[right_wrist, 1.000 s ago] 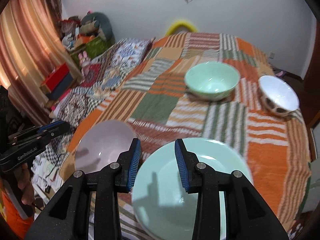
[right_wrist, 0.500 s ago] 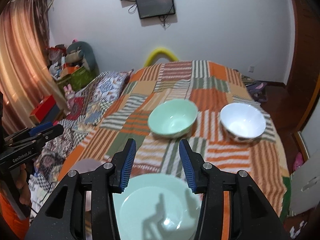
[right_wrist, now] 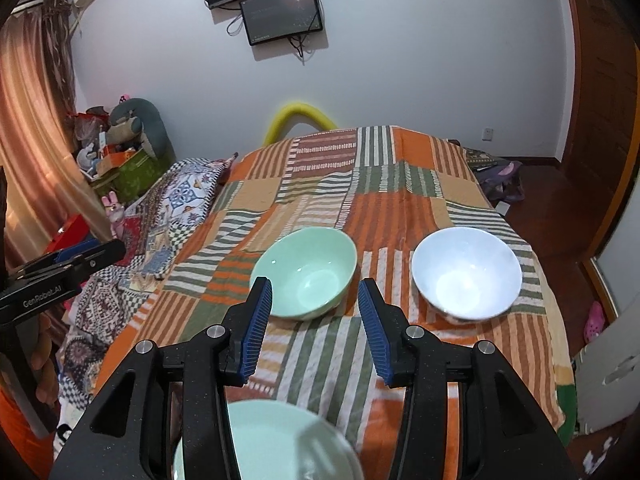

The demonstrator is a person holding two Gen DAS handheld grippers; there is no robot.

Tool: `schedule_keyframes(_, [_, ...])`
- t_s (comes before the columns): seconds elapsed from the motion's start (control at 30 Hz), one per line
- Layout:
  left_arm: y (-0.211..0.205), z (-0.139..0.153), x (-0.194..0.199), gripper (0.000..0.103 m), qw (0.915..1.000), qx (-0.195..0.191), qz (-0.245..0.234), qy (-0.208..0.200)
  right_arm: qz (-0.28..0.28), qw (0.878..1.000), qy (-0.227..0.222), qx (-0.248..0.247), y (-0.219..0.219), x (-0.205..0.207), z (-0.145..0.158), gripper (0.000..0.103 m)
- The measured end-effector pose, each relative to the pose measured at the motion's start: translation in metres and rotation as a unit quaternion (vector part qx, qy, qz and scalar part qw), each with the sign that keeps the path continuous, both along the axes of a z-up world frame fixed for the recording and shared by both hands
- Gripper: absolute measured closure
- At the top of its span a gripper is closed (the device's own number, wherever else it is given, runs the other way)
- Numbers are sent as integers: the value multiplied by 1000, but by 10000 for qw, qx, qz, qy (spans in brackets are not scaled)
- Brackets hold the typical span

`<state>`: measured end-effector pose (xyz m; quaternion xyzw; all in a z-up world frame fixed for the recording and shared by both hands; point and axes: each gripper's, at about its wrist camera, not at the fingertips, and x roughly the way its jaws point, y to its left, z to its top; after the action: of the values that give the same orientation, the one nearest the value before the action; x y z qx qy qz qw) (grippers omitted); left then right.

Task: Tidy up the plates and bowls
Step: 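Move both tools toward the mint green bowl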

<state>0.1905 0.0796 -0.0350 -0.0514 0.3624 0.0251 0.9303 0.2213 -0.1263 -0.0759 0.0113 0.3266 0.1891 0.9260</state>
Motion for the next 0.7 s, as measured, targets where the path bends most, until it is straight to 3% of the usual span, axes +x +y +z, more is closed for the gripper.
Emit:
schedule_keyframes(0.3, [-6, -41, 61, 39, 9979, -316, -298, 478, -51, 9997, 234, 4, 2, 39, -14, 62])
schedule_keyframes(0.7, [-19, -101, 116, 43, 9938, -184, -340, 1045, -68, 9969, 781, -38, 7, 82, -50, 62])
